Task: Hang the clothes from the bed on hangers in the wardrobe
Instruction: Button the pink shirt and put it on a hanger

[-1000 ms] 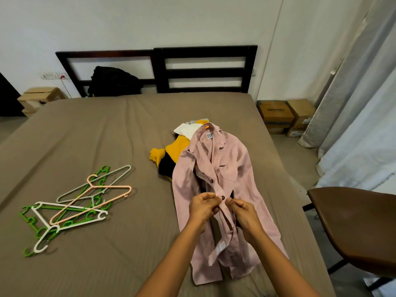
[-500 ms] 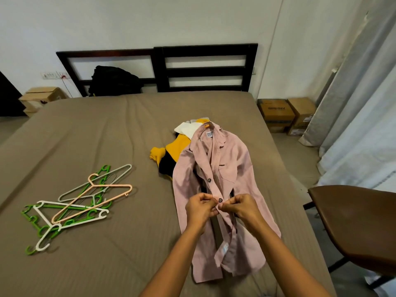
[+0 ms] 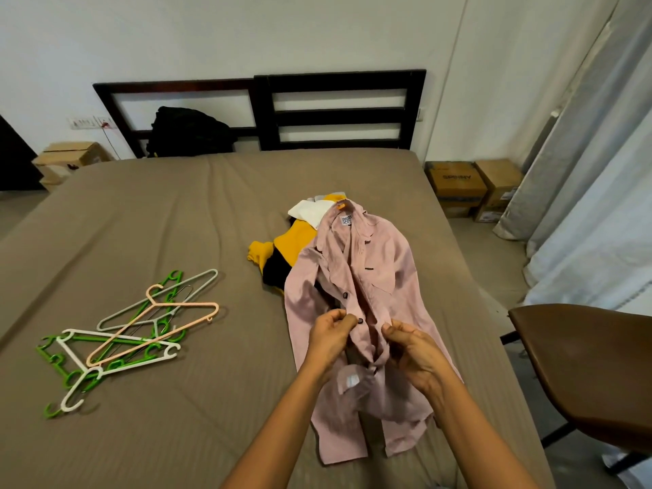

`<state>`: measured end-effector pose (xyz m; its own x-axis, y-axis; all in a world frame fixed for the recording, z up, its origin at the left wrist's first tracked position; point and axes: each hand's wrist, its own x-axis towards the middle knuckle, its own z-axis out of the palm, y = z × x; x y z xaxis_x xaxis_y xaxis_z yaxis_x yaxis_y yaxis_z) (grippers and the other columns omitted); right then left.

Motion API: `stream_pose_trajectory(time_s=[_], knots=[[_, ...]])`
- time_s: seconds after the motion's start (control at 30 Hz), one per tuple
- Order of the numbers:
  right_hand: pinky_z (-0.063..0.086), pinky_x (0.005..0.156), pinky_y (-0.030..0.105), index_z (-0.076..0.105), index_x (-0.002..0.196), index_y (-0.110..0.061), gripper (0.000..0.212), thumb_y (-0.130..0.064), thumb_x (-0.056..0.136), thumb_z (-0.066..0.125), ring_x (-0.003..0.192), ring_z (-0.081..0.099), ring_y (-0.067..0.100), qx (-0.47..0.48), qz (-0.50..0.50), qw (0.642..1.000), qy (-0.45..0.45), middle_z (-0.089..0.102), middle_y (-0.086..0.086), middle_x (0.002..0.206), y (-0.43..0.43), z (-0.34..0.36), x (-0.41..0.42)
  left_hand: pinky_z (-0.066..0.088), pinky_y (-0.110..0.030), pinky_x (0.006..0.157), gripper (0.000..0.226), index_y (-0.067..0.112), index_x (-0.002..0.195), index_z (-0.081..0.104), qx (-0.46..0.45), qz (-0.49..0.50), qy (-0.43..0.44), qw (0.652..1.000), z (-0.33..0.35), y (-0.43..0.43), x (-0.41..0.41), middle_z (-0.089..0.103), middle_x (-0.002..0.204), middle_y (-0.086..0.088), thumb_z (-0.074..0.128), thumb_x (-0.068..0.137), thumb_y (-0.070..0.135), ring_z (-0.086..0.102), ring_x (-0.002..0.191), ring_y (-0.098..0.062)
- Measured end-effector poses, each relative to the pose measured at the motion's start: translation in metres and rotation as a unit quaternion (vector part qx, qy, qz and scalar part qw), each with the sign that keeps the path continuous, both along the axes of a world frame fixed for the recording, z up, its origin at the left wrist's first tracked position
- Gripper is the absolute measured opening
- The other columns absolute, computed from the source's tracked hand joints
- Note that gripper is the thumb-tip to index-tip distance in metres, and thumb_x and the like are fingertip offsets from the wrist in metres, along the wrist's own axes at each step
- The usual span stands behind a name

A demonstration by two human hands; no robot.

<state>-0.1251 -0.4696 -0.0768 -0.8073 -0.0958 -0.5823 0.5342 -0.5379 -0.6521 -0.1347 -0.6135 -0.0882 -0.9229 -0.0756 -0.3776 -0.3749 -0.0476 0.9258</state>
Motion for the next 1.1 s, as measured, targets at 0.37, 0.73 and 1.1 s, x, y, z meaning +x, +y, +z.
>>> stream_pose_trajectory(time_s=[0.37,0.73,1.1], knots=[[0.052,0.061,0.020,0.075,0.073,-0.013,0.006,-0.008,0.073,0.079,0.064,0.067,0.010,0.382,-0.017,0.899,0.214,0.071,-0.003,0.067,-0.003,0.005,0.004,0.036,-0.018,0.050,0.019,0.003,0.084,0.073,-0.092,-0.063,0.084,0.990,0.009,0.002,0.006,0.063,0.068,-0.010,0.065,0.087,0.020,0.047,0.052,-0.005],[0.052,0.063,0.016,0.077,0.082,-0.009,0.010,-0.015,0.074,0.079,0.068,0.067,0.005,0.491,0.023,0.832,0.257,0.070,-0.005,0.070,-0.004,0.003,0.008,0.028,-0.020,0.046,0.023,0.007,0.068,0.067,-0.193,-0.081,0.126,0.970,0.007,0.004,0.007,0.047,0.050,0.004,0.066,0.085,0.022,0.036,0.045,-0.003],[0.058,0.073,0.042,0.075,0.087,-0.010,0.017,-0.020,0.074,0.079,0.070,0.071,0.021,0.390,0.054,0.897,0.199,0.073,0.005,0.072,0.000,-0.008,0.007,0.031,-0.010,0.046,0.022,0.018,0.064,0.060,-0.226,-0.079,0.123,0.963,0.007,0.006,0.005,0.047,0.041,0.012,0.068,0.084,0.019,0.045,0.042,0.002]])
